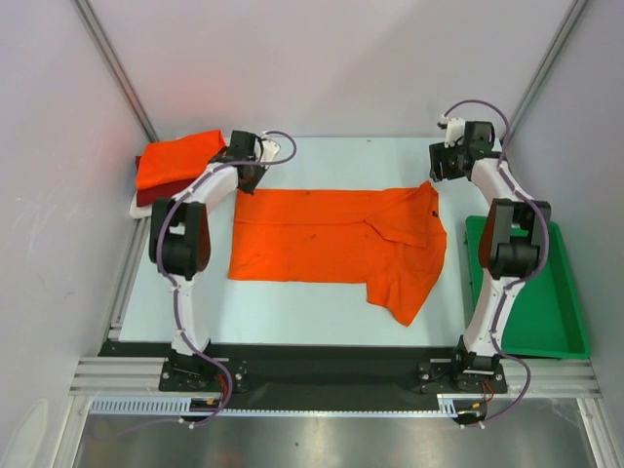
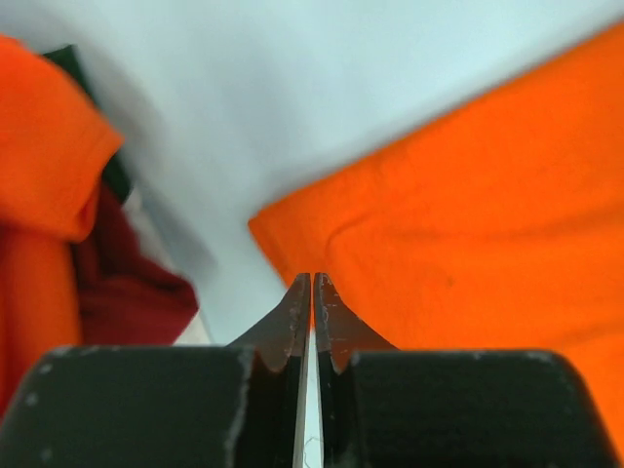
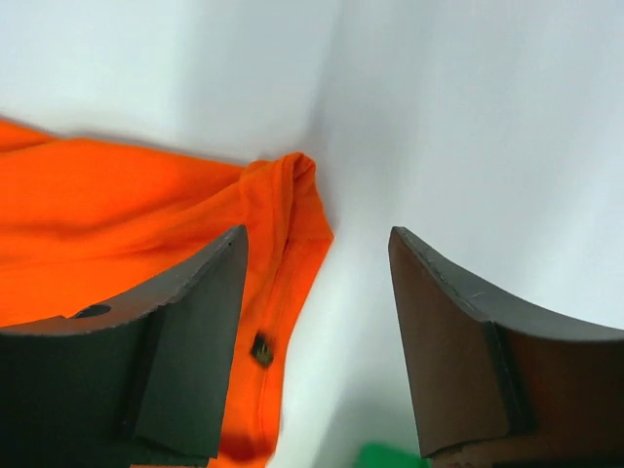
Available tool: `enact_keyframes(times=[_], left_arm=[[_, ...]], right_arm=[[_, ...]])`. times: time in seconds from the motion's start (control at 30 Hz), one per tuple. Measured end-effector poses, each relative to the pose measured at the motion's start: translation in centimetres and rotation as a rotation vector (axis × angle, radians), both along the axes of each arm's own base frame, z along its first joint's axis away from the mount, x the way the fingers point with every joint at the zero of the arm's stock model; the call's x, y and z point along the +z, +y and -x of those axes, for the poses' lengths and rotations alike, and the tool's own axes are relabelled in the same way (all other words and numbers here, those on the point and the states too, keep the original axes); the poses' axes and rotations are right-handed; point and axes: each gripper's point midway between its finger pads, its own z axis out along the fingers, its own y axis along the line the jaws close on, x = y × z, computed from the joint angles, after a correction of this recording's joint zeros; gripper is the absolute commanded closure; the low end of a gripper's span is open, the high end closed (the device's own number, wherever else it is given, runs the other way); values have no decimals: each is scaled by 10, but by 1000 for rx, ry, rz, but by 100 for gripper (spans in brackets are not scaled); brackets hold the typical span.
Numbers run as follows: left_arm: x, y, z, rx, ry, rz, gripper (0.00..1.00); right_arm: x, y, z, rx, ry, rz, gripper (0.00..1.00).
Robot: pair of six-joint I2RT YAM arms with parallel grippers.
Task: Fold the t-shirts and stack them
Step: Fold the tshirt
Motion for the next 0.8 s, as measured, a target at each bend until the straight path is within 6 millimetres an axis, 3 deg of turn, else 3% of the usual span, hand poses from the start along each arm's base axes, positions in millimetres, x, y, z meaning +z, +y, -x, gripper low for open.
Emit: enact_keyframes(times=[0.13,0.2,0.27,0.33,0.37,0.43,0.5,0.57,0.67,0.8], left_arm=[[42,-10,23,-27,-69,15,92],[55,-14,35,-41,-99,27,92],[56,-16,49,-48,-96,35,92],[46,-15,65,-48,-69,39,93],[39,-13,72,-47,-50,38,93],[20,-10,90,-43,6,39,93],[5,-9,103,-34,53,43,93],[-4,-8,111,-30,83,45,93],[-6,-8,113,-21,88,52,93],[-7,-8,113,-14,87,57,94]], right_arm=[[72,17,18,50,-126,69,38],[101,41,30,123,-183,103,41],[117,74,48,223,-217,127,45],[110,109,70,340,-204,133,49],[102,121,81,385,-182,133,57],[74,144,106,485,-104,122,60],[41,155,135,566,4,115,65],[21,164,157,629,76,111,66],[3,175,180,716,151,115,69],[-10,191,195,804,192,121,71]])
